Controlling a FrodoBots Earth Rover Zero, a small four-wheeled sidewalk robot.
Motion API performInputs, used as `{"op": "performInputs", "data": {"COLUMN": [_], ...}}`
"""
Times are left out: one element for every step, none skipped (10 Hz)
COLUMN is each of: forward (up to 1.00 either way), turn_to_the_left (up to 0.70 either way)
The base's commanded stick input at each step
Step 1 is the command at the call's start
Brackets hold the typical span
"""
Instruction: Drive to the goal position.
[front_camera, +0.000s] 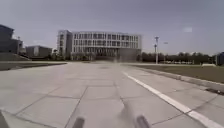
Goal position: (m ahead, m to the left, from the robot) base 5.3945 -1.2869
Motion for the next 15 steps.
{"op": "performInputs", "data": {"forward": [0.7,0.7,0.7,0.7,0.7,0.7,0.7,0.7,0.7,0.7,0.7,0.7,0.7,0.7,0.7], "turn_to_the_left": [0.0,0.0,0.0,0.0,0.0,0.0,0.0,0.0,0.0,0.0,0.0,0.0,0.0,0.0,0.0]}}
